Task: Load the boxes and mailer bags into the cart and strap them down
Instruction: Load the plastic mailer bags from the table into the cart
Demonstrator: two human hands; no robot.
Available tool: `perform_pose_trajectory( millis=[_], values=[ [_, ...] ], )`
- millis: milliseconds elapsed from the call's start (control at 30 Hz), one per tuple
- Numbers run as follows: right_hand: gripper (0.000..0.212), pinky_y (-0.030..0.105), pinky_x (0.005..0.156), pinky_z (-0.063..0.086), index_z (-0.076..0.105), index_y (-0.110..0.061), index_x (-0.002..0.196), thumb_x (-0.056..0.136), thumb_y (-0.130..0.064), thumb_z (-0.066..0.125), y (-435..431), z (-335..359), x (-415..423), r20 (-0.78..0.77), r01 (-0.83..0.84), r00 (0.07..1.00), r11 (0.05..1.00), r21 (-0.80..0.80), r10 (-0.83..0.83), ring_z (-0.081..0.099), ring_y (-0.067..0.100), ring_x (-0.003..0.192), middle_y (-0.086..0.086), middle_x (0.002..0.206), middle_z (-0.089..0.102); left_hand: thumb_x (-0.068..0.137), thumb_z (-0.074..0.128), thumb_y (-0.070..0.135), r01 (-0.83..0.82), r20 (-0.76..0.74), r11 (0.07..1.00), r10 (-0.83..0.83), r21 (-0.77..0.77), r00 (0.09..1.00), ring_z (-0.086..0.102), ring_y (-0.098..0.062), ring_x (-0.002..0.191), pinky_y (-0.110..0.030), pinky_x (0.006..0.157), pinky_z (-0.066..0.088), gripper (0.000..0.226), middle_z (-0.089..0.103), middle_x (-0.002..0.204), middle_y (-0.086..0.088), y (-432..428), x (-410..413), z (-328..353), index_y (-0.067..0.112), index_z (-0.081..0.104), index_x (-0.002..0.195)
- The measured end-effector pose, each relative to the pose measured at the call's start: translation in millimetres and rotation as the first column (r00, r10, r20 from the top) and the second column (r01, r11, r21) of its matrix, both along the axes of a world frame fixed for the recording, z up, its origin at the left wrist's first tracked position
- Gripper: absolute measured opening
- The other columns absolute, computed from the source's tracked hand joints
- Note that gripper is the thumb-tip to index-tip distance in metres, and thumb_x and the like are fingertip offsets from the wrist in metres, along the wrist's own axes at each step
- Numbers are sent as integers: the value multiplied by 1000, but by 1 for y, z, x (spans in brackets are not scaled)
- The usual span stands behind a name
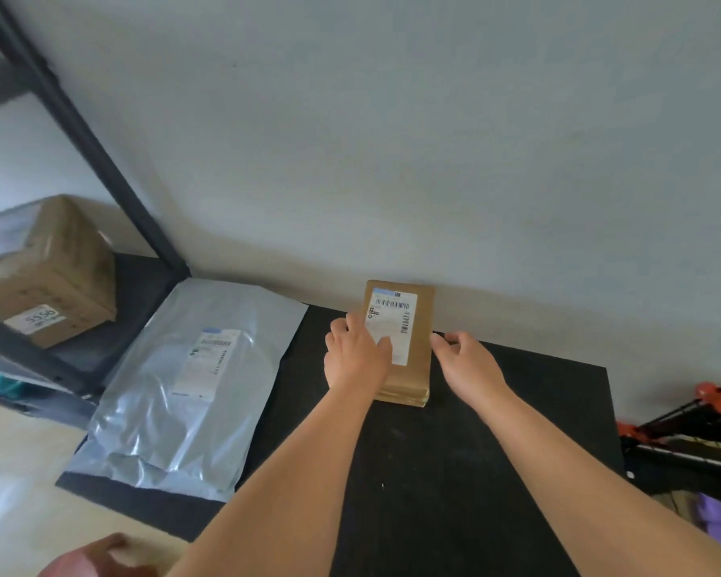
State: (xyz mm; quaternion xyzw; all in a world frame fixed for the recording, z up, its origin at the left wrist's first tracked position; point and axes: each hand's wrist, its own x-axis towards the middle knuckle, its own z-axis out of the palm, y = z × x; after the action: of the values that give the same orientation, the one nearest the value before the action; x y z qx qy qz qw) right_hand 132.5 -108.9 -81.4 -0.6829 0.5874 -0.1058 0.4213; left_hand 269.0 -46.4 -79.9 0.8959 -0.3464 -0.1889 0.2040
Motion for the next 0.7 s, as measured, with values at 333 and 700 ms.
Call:
perform_pose_trajectory(
  millis=[333,700],
  values=[
    [58,36,88,46,38,-16,146,101,-51,38,-18,-40,32,43,60,997,973,223,-71,55,25,121,6,138,54,89,50,58,-61,-240,997,73,56,968,53,-27,113,-45,91,49,69,49,128,-7,-35,23,-40,16,29,139],
    [51,33,76,40,46,-16,139,102,-50,35,7,-36,30,71,313,943,939,141,-325,50,13,94,1,115,58,83,54,62,-53,-312,998,37,-43,949,58,-16,98,-33,78,50,70,57,121,1,-22,30,-32,18,39,136]
  ],
)
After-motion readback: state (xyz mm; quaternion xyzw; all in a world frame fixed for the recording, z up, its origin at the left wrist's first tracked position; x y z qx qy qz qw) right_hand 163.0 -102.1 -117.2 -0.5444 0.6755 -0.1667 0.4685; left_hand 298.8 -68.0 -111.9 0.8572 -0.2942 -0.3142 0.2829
